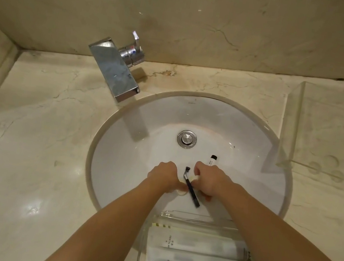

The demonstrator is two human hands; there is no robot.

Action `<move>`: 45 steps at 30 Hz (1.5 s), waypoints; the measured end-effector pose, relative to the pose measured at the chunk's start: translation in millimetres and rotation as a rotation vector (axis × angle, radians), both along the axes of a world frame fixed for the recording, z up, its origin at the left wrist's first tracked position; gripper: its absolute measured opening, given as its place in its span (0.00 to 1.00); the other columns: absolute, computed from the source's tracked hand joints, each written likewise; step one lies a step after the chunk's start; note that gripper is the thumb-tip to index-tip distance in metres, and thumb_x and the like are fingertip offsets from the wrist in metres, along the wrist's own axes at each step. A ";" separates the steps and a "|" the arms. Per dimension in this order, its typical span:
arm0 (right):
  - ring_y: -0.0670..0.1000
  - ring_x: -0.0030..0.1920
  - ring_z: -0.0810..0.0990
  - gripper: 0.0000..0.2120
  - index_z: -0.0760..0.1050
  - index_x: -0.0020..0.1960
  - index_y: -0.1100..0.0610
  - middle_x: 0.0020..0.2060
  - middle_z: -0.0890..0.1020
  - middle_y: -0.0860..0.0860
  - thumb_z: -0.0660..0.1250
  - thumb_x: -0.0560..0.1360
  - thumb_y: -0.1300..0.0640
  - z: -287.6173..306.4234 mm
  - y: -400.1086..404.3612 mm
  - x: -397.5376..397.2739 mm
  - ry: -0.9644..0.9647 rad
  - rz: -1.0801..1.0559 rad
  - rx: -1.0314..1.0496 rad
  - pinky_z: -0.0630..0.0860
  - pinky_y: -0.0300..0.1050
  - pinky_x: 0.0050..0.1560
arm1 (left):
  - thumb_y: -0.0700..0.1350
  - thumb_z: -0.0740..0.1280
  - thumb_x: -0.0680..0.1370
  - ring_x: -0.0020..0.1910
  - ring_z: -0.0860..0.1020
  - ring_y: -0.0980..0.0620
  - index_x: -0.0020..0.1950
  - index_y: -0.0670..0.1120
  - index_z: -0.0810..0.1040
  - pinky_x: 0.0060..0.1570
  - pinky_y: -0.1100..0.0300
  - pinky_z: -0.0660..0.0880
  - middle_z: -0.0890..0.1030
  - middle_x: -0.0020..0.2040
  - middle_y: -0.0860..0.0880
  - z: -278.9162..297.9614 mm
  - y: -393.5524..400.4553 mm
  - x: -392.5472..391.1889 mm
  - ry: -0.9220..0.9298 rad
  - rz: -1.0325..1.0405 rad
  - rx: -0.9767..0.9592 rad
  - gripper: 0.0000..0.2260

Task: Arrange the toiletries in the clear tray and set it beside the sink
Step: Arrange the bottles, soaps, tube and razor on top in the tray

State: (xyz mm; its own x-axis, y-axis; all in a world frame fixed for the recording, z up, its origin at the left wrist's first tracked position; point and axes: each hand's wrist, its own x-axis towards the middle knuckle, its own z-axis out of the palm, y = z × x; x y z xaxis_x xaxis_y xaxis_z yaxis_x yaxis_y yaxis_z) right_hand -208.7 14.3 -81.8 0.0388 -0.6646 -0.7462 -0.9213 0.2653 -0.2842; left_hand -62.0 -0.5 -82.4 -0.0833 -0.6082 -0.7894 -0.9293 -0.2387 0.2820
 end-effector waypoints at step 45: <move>0.55 0.35 0.74 0.10 0.75 0.56 0.65 0.44 0.77 0.63 0.58 0.79 0.67 172.8 114.1 -4.4 -1.118 -1.076 -0.005 0.72 0.45 0.37 | 0.27 0.65 0.74 0.42 0.79 0.49 0.45 0.42 0.77 0.38 0.63 0.79 0.77 0.46 0.42 201.0 91.3 -1.3 0.757 0.525 -0.065 0.10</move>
State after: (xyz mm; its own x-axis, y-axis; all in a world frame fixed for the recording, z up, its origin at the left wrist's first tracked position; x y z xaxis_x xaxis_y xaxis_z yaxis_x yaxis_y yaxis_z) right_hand -213.1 128.4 91.0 0.0745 -0.7457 -0.6621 0.3709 0.6370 -0.6758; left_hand -63.3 90.8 118.6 -0.2643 -0.7555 -0.5995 -0.2684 -0.5395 0.7981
